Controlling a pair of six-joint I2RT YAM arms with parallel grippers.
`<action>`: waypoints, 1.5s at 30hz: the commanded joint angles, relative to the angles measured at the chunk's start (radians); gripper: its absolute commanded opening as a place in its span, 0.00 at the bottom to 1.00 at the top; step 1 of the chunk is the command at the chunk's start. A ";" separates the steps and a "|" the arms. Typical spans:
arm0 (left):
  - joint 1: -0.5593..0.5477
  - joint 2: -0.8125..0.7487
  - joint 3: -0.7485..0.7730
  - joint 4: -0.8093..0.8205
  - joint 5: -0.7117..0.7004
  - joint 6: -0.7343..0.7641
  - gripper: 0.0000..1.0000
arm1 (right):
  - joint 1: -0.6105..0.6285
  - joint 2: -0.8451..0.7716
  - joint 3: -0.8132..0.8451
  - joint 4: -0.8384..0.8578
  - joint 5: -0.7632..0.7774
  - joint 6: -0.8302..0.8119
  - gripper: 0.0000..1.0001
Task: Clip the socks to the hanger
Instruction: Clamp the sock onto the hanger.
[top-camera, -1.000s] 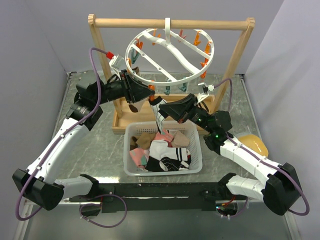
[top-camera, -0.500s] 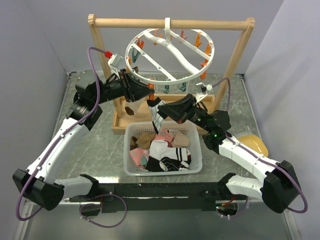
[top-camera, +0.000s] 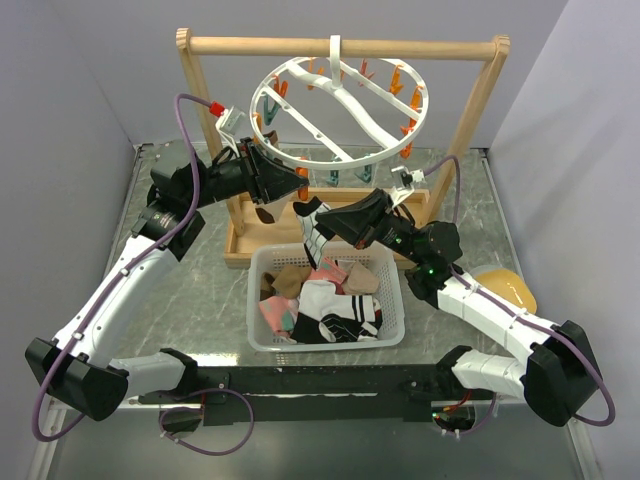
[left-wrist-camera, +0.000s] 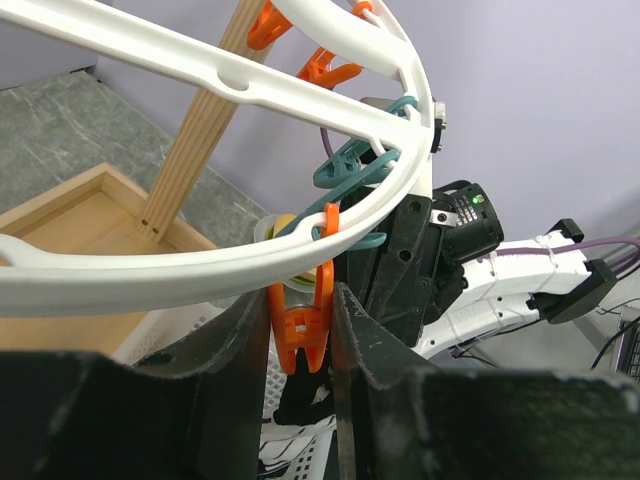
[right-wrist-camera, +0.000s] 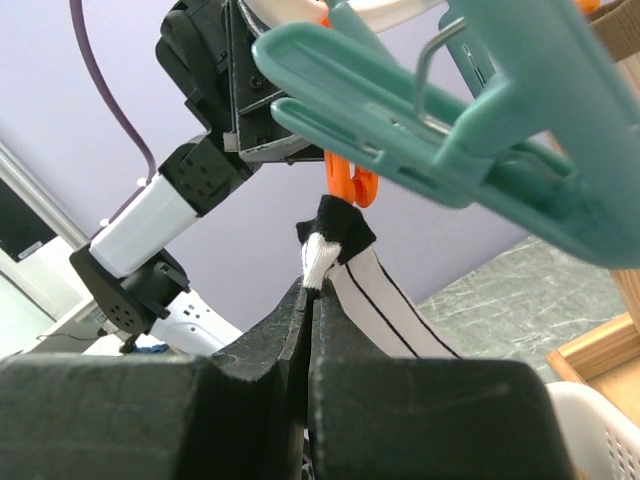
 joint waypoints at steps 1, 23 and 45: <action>0.000 -0.026 -0.001 0.023 0.038 -0.019 0.01 | -0.002 -0.005 -0.006 0.082 -0.012 0.011 0.00; 0.000 -0.032 -0.013 0.028 0.040 -0.022 0.01 | -0.002 0.024 0.009 0.085 -0.019 0.007 0.00; 0.006 -0.046 -0.036 0.034 0.049 -0.023 0.01 | -0.008 0.053 0.069 0.089 -0.025 0.008 0.00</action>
